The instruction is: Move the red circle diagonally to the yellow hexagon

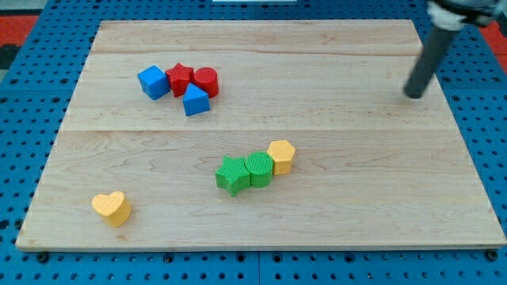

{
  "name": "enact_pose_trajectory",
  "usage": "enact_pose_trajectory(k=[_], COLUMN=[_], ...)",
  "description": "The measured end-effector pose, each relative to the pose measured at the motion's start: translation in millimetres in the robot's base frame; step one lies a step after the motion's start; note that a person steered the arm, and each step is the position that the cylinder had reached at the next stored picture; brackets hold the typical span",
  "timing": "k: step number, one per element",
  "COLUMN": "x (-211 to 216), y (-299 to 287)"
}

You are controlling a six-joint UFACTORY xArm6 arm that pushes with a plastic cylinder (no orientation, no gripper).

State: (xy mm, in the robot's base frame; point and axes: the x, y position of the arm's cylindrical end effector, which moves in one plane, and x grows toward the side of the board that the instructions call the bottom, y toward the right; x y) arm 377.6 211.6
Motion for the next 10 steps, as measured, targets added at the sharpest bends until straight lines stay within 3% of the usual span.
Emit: enact_pose_trajectory(k=[3, 5, 6, 7, 8, 9, 10], x=[-40.2, -70.1, -51.4, -21.3, -18.8, 10.8, 13.4], y=[-207.1, -213.7, -189.0, -196.5, -208.7, -230.9, -295.7])
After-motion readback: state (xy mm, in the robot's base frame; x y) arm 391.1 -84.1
